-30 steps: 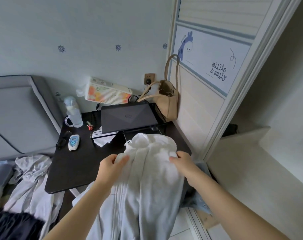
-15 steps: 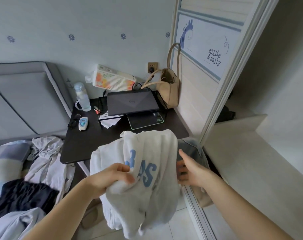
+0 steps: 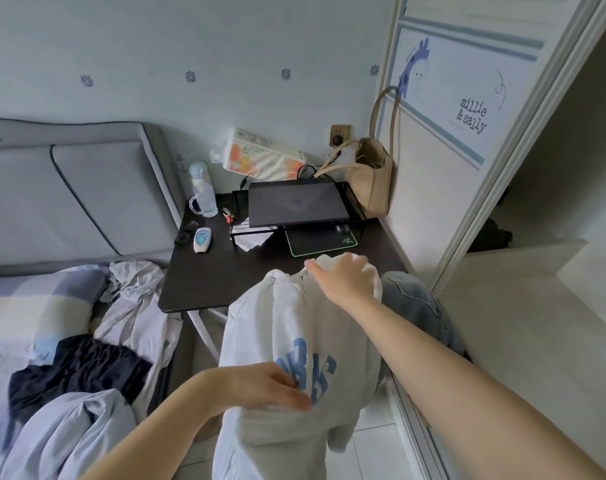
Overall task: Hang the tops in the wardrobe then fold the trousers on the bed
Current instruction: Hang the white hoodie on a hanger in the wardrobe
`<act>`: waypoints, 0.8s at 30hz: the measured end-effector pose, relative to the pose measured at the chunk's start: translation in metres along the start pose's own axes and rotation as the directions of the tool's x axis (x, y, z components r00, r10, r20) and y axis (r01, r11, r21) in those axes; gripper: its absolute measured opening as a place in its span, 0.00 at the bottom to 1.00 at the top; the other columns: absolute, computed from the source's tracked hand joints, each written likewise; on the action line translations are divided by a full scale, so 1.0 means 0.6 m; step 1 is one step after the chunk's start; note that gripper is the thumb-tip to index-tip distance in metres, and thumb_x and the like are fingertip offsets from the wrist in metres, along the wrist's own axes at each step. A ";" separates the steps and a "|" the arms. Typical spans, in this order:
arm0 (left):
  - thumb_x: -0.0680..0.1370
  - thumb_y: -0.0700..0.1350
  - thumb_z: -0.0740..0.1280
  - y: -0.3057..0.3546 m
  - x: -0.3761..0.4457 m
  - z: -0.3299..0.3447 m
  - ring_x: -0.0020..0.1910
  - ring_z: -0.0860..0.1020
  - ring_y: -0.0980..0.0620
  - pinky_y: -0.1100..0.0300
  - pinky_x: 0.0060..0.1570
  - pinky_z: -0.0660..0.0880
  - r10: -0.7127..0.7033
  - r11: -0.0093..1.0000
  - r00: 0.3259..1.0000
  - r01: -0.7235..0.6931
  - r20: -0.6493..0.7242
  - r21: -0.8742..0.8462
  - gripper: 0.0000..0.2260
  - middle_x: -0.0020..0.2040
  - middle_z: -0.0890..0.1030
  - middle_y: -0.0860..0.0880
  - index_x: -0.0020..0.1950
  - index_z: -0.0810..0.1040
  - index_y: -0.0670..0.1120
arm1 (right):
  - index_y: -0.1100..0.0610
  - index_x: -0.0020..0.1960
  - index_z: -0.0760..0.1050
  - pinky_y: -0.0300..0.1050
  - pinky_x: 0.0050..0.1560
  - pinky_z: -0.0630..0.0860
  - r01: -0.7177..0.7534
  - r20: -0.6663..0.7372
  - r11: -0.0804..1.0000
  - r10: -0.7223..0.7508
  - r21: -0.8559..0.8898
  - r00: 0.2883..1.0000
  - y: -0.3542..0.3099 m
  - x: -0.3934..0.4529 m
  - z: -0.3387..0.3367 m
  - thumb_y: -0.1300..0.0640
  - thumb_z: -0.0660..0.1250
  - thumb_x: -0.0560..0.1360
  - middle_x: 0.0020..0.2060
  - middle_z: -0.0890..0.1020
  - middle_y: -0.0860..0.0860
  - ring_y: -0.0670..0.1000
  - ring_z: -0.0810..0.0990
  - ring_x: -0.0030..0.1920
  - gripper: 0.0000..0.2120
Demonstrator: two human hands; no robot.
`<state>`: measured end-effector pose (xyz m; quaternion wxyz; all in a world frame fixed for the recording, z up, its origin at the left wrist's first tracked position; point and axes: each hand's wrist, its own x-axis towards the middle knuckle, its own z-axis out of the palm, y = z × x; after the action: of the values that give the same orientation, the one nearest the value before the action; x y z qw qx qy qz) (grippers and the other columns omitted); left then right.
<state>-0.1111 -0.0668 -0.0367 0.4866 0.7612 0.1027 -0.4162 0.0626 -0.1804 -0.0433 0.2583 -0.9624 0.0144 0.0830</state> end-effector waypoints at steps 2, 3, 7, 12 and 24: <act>0.71 0.58 0.67 -0.011 0.022 -0.002 0.28 0.70 0.65 0.72 0.36 0.65 -0.031 0.996 0.999 0.034 -0.040 0.080 0.14 0.27 0.71 0.63 0.27 0.75 0.55 | 0.57 0.69 0.63 0.57 0.62 0.66 0.044 0.050 0.991 -0.038 -0.124 0.998 -0.025 0.001 0.018 0.33 0.60 0.71 0.66 0.65 0.56 0.60 0.65 0.66 0.36; 0.71 0.58 0.67 -0.019 0.034 -0.004 0.27 0.70 0.65 0.71 0.35 0.65 -0.020 0.996 0.999 0.024 -0.047 0.086 0.14 0.27 0.70 0.63 0.26 0.75 0.56 | 0.55 0.69 0.63 0.57 0.62 0.67 0.054 0.070 0.979 -0.041 -0.196 0.997 -0.030 0.003 0.025 0.35 0.60 0.73 0.65 0.66 0.55 0.60 0.65 0.65 0.32; 0.70 0.50 0.65 -0.047 0.065 -0.027 0.30 0.68 0.56 0.66 0.33 0.65 0.013 0.993 0.983 0.009 -0.184 0.120 0.12 0.26 0.70 0.59 0.26 0.72 0.55 | 0.54 0.65 0.71 0.57 0.61 0.68 0.021 0.036 0.958 -0.011 -0.285 0.999 -0.016 0.024 0.032 0.50 0.58 0.79 0.62 0.73 0.55 0.60 0.69 0.64 0.17; 0.78 0.44 0.66 -0.039 0.114 -0.075 0.43 0.83 0.46 0.53 0.50 0.81 -0.001 0.958 0.795 -0.173 -0.607 -0.227 0.05 0.43 0.81 0.44 0.46 0.76 0.42 | 0.67 0.59 0.73 0.50 0.56 0.70 -0.090 -0.019 0.949 0.100 0.301 0.995 0.020 0.062 -0.019 0.56 0.54 0.80 0.59 0.77 0.63 0.63 0.75 0.59 0.17; 0.63 0.74 0.68 0.106 0.188 -0.119 0.71 0.62 0.41 0.45 0.64 0.72 -0.305 0.931 0.716 0.085 -0.627 -0.356 0.46 0.73 0.64 0.44 0.75 0.67 0.51 | 0.65 0.61 0.73 0.57 0.52 0.79 -0.467 0.473 0.736 0.225 0.490 0.852 0.105 0.060 -0.062 0.51 0.74 0.70 0.49 0.82 0.62 0.61 0.82 0.48 0.26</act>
<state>0.0340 -0.0682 -0.0653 0.4793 0.7606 0.4144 -0.1417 0.0995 -0.2533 -0.0487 0.5202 -0.7779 0.1711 0.3082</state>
